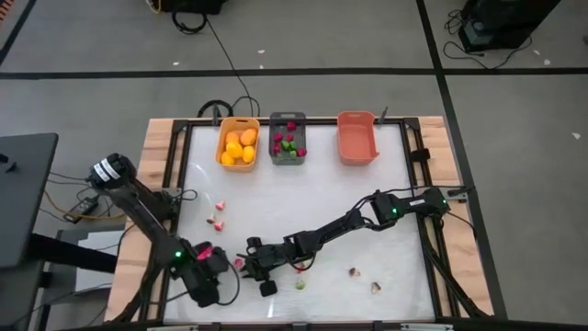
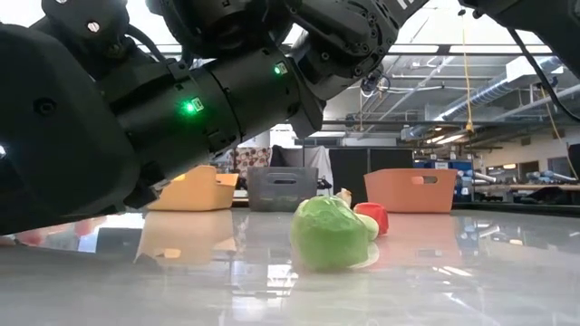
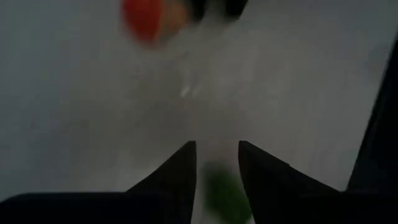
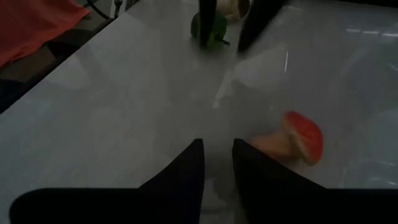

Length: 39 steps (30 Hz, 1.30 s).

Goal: Sort produce into baskets
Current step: Put the green chili pepper into the black bin

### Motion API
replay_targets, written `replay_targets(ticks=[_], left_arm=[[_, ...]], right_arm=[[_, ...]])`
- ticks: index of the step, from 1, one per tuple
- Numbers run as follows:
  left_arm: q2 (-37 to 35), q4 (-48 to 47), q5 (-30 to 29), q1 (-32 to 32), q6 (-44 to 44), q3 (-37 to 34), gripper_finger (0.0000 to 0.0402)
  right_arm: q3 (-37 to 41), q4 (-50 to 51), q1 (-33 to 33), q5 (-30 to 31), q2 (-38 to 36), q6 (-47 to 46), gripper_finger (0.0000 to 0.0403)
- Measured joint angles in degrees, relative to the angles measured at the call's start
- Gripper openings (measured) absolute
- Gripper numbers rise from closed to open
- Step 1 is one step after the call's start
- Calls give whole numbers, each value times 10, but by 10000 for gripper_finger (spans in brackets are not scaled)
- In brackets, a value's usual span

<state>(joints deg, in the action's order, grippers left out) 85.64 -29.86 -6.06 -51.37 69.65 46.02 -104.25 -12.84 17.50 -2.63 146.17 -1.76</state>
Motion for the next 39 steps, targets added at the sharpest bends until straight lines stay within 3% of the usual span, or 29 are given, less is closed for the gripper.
replay_targets(ticks=[4,8,11,17,25,28,35,39], left_arm=[[0,-140,19,-1,26,68,118],[0,-113,23,-9,39,98,124],[7,-99,45,-18,117,100,147],[52,-190,72,-36,207,99,218],[81,-141,67,-35,167,99,275],[81,-146,40,-35,165,99,279],[81,-110,-101,-35,148,99,280],[83,-99,-128,-33,139,99,280]], right_arm=[[0,2,0,0,0,0,98],[-1,9,0,0,0,3,98],[-1,14,0,0,-1,4,98],[-1,19,-1,-20,-1,5,98],[-1,21,-1,-20,-1,5,98],[-1,22,0,-19,-1,5,98],[-1,28,-1,-15,-2,11,98],[-1,42,-1,-1,-7,16,98]])
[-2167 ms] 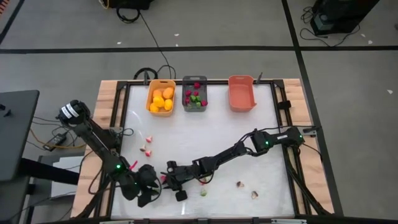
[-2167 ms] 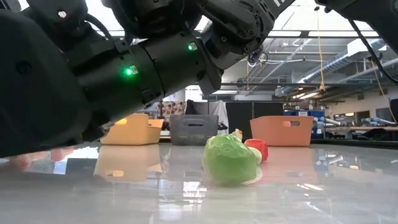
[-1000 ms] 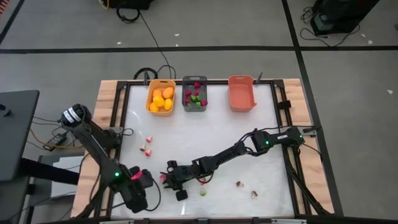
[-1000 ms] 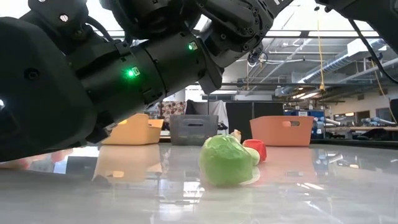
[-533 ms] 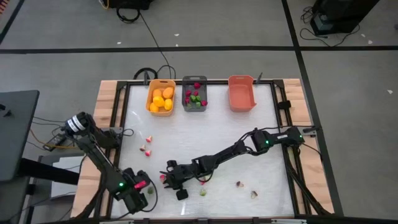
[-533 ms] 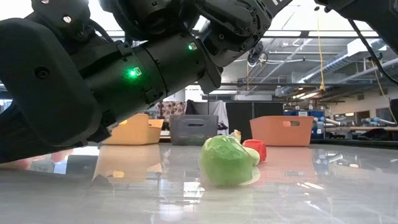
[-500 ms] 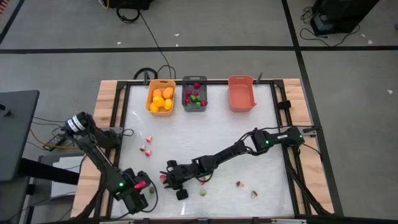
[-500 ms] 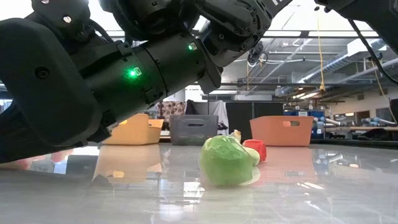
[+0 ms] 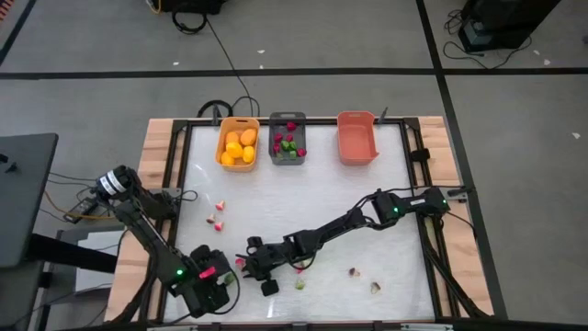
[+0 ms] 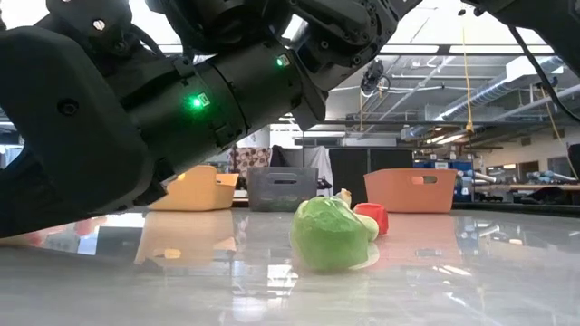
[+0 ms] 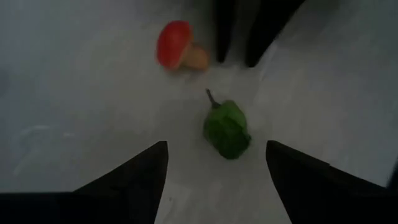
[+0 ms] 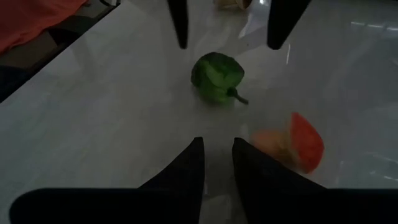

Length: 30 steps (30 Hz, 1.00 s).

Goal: Sort produce into baskets
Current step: Put the green chili pepper into the black bin

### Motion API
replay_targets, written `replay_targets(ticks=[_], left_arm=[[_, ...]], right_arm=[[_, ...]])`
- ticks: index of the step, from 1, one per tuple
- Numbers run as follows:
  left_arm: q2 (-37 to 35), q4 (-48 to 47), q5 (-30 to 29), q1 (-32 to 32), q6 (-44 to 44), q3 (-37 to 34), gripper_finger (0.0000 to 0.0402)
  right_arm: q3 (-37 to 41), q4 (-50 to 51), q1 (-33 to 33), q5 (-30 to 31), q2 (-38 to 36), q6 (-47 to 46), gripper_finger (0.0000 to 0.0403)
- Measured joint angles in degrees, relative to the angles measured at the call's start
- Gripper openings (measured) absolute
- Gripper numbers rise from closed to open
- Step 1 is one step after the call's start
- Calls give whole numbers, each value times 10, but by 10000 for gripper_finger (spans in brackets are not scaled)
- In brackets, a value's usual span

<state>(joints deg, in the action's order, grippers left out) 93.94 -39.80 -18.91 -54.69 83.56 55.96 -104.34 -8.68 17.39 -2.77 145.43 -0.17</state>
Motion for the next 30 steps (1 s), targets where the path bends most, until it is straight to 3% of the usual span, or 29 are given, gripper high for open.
replay_targets(ticks=[15,24,30], left_arm=[[64,41,-1,19,-20,2,280],[64,3,-37,20,-25,11,140],[58,-1,-111,39,-120,31,92]], right_arm=[[0,11,-1,2,0,2,98],[7,155,0,19,-56,2,94],[102,165,-12,-40,-128,-3,97]])
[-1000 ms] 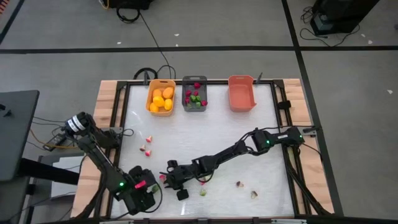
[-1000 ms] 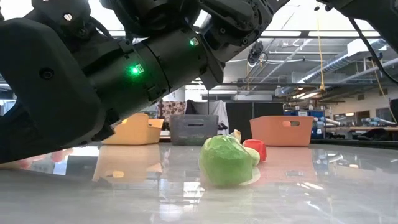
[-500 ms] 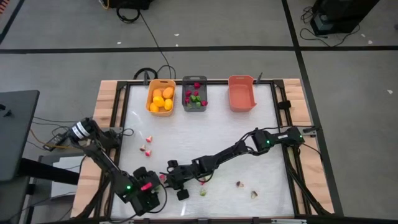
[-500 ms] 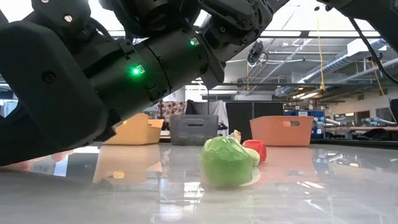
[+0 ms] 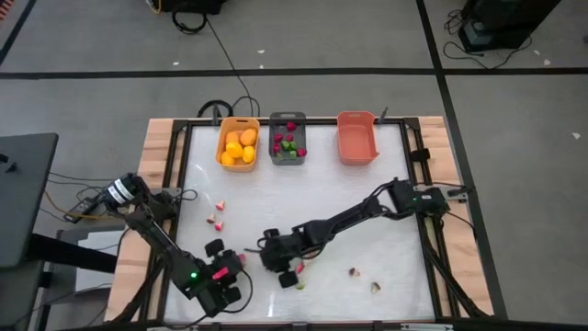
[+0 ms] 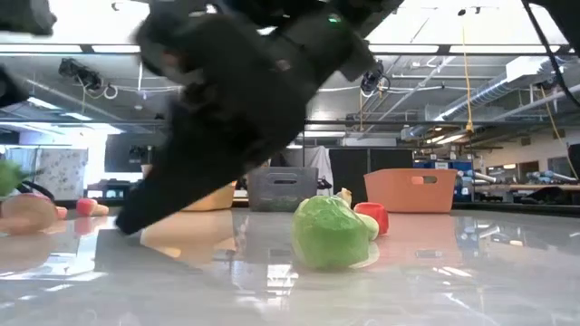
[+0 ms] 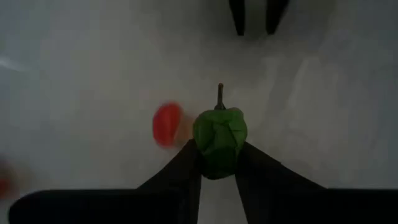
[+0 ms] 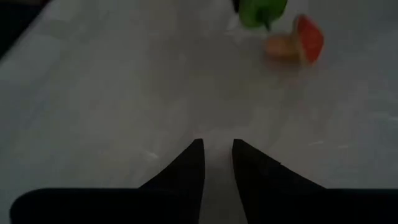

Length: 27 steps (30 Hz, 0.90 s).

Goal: Sort produce into baskets
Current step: Put the green chili pepper into the black bin

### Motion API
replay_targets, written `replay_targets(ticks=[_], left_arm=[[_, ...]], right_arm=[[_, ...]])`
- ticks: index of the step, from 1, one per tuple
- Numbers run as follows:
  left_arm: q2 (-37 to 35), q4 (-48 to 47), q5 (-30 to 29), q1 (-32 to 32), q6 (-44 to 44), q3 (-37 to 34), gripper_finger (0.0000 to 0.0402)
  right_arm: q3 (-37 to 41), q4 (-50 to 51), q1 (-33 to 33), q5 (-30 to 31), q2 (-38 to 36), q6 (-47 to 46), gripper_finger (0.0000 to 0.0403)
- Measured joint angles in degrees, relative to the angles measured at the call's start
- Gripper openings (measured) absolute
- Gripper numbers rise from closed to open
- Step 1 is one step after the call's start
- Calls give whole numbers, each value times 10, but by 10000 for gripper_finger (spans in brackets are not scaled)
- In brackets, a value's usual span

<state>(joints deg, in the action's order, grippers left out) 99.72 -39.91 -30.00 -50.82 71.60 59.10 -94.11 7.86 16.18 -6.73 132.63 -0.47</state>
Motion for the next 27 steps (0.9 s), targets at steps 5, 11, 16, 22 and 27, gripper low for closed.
replay_targets(ticks=[5,11,16,22,27], left_arm=[[0,19,-65,27,-132,24,93],[0,45,-103,78,-338,47,94],[1,92,-108,121,-479,58,94],[1,99,-106,162,-532,78,94],[1,98,-100,175,-565,85,95]], right_arm=[[120,-65,-12,-19,-95,-9,98],[211,-97,4,108,-198,34,98],[224,-100,4,121,-237,-3,98],[225,-96,20,138,-234,3,98],[225,-91,22,151,-232,6,98]])
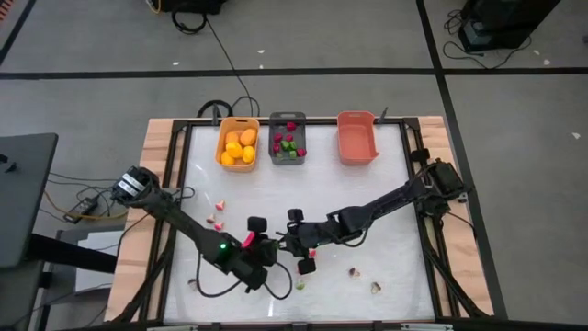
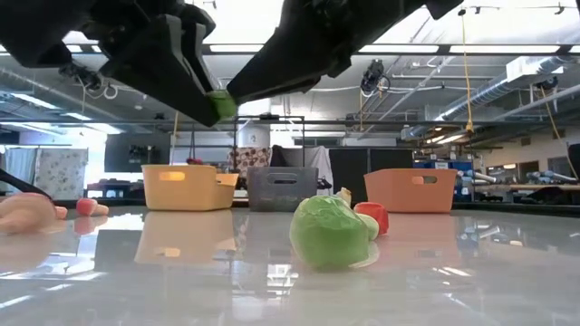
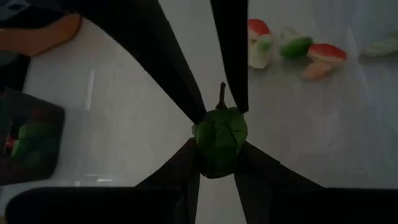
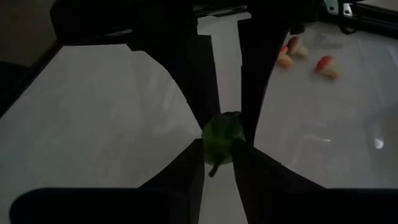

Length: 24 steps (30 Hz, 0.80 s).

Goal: Sort produce into baskets
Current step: Put the green chili pepper into the black bin

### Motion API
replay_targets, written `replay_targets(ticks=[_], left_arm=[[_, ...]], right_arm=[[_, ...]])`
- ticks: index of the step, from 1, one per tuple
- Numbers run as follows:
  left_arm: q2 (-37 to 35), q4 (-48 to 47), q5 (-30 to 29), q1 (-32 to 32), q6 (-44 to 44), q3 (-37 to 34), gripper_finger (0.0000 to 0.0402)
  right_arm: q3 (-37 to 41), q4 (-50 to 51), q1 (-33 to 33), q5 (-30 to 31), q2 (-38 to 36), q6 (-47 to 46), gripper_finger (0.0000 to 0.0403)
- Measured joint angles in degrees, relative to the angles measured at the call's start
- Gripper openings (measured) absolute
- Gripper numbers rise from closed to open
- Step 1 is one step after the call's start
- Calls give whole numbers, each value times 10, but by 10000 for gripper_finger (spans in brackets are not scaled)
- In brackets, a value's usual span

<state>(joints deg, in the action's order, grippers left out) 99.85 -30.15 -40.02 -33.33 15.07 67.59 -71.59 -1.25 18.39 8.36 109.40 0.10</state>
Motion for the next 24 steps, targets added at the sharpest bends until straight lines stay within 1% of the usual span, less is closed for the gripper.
replay_targets(ticks=[4,6,8,11,12,17,21,24], left_arm=[[0,7,1,3,-7,0,95],[0,11,1,3,-16,0,95],[0,18,1,3,-18,0,95],[0,28,2,3,-30,0,95],[0,30,3,3,-31,0,95],[0,28,2,3,-30,0,95],[0,8,0,5,-11,1,98],[0,10,-6,6,18,-1,113]], right_arm=[[0,-1,1,12,0,3,96],[0,-1,0,10,0,4,87],[0,0,-1,8,0,2,66],[0,0,-2,6,0,0,20],[0,0,-2,4,0,1,12],[-1,4,-3,7,0,-5,7],[-2,19,-1,43,-5,-5,5],[-2,42,-1,64,-20,-4,3]])
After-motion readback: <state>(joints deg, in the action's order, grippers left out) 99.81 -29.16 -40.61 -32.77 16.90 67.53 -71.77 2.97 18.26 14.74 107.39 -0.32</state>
